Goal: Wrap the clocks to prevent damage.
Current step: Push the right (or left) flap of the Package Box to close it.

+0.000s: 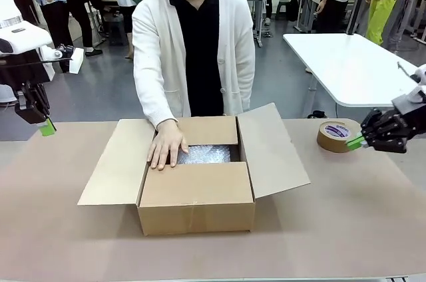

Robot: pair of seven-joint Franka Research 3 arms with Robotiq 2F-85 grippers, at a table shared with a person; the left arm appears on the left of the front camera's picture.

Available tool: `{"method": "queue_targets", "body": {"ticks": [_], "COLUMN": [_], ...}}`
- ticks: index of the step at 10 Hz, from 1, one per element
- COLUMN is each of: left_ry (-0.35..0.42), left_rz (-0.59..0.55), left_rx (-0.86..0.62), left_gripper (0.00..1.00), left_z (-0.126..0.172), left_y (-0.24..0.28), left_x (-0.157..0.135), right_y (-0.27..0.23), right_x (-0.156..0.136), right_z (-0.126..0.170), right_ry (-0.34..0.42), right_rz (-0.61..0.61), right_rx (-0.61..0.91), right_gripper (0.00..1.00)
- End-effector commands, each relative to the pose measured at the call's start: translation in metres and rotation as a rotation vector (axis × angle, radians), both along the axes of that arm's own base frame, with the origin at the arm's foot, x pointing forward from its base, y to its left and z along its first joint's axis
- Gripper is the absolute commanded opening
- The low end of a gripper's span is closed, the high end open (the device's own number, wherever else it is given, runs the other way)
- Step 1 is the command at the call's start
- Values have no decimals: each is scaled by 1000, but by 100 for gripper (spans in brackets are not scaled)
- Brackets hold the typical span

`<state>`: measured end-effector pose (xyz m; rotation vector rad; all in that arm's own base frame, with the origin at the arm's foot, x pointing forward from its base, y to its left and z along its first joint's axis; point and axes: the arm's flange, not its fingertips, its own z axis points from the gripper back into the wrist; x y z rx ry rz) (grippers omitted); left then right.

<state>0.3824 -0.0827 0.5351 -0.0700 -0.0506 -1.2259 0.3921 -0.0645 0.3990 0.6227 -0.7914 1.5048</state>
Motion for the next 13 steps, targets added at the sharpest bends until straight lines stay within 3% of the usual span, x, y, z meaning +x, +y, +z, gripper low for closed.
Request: {"method": "queue_targets", "body": {"ticks": [1, 3, 4, 8, 9, 13], "left_ry": [-4, -4, -4, -4, -4, -4], "left_rz": [9, 9, 9, 9, 9, 9], "left_rx": [-2, -2, -2, -2, -2, -2], "left_gripper": [1, 1, 1, 1, 1, 1], "left_z": [1, 1, 1, 1, 1, 1], "left_y": [-2, -2, -2, -2, -2, -2], "left_x": [1, 1, 1, 1, 1, 1], "right_y": [9, 18, 12, 13, 32, 86], "right_x": [23, 24, 15, 17, 24, 45], "right_z": [-16, -17, -23, -24, -43, -69], "right_ry": [44, 91, 46, 64, 36, -9], "right_rz": [-74, -105, -29, -42, -27, -25], "right_rx": [-26, -65, -12, -35, -32, 88], "right_gripper": [1, 1, 1, 1, 1, 1]}}
